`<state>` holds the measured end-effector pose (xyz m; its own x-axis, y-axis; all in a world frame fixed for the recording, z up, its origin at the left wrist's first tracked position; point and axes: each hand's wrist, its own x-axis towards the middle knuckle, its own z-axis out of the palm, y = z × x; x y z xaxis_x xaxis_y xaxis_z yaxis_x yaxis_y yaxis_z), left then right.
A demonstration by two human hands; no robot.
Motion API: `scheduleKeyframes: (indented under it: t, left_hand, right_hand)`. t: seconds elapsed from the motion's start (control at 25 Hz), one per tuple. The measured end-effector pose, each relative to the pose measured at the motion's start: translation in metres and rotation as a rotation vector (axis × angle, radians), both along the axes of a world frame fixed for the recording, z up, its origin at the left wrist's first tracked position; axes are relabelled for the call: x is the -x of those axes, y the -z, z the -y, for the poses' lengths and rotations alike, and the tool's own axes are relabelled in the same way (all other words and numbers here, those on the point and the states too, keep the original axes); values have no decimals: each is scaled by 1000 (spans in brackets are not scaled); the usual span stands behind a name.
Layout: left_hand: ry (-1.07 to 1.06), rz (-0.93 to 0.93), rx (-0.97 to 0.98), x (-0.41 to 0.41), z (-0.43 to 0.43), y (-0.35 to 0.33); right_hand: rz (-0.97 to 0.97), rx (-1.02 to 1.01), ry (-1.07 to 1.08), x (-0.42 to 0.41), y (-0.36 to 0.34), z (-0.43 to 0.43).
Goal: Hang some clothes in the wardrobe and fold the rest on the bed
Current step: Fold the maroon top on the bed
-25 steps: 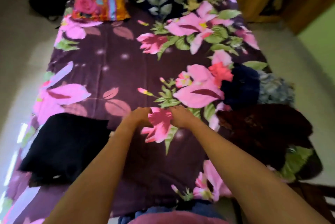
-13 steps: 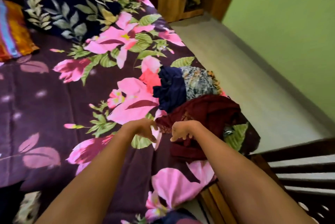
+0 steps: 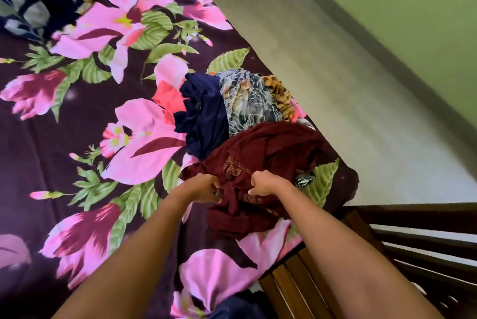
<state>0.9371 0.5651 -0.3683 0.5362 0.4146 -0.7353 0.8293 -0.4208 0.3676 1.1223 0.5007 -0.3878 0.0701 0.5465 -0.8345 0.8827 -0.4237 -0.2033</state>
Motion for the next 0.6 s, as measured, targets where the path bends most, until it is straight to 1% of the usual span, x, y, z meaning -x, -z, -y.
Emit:
scheduleKeyframes:
  t: [0.12, 0.2, 0.28, 0.4, 0.52, 0.6]
  left_hand:
    - [-54, 5, -14, -11, -4, 26]
    - [-105, 6, -25, -16, -8, 43]
    - [-155, 10, -33, -21, -10, 59]
    - [-187, 17, 2, -28, -13, 76]
    - [-207, 55, 14, -31, -14, 82]
    - [-227, 104, 0, -33, -14, 81]
  right_hand:
    - [22, -95, 255, -8, 28, 2]
    - [20, -171, 508, -10, 45, 3]
    - [-30, -197, 744, -11, 63, 1]
    - [-106, -196, 1034, -9, 83, -4]
    - [-102, -254, 1218, -12, 91, -9]
    - [-129, -291, 1238, -12, 90, -11]
